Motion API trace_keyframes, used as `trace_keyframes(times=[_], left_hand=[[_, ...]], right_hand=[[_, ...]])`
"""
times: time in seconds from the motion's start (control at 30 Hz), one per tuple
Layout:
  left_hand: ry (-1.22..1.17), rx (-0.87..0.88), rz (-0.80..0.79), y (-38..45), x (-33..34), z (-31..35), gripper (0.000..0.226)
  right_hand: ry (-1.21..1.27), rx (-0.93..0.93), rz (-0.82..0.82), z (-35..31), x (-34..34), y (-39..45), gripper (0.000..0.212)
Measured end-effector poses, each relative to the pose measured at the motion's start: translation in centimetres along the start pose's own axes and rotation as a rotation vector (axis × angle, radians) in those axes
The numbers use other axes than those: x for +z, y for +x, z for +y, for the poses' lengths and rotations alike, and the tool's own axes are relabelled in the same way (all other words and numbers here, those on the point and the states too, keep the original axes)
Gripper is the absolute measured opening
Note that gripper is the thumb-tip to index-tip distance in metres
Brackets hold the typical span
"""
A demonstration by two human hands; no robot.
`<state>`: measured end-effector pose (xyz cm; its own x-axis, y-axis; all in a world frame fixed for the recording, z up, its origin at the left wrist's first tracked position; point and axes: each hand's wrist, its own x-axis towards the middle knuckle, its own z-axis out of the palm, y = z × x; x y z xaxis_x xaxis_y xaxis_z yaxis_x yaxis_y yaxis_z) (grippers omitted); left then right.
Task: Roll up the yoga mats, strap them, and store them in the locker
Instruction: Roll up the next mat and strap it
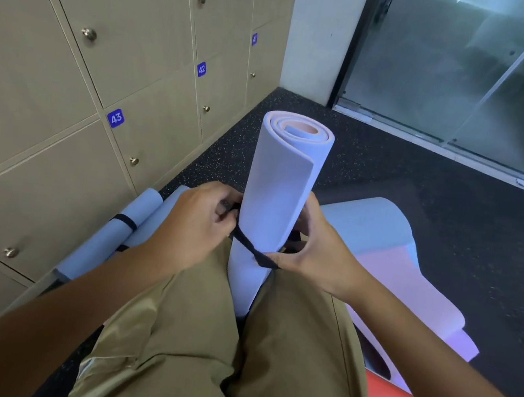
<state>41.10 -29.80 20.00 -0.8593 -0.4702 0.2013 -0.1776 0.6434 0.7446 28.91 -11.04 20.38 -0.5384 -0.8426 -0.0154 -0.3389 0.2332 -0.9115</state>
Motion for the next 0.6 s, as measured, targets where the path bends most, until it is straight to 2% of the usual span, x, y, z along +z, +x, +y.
trace_keyframes(times=[0.27,0.43,0.53,0.6], left_hand=[[-0.212,-0.017,-0.104,-0.4,-0.7,-0.5,0.019],[-0.389,0.051,-0.334,-0.3,-1.0,-0.2,0.066],[-0.465,0.021,-0.314,0.2,-0.2,0.4,0.08],[-0.488,0.005,-0.261,0.6,0.1,0.7,0.077]], right_hand=[[0.015,0.021,-0.012,-0.1,-0.3,0.0,0.092],[0.046,-0.024,-0.026,-0.7,-0.4,0.0,0.08],[0.037,-0.043,-0.054,-1.0,-0.5,0.2,0.075],[0.037,-0.031,-0.08,-1.1,-0.6,0.3,0.08]])
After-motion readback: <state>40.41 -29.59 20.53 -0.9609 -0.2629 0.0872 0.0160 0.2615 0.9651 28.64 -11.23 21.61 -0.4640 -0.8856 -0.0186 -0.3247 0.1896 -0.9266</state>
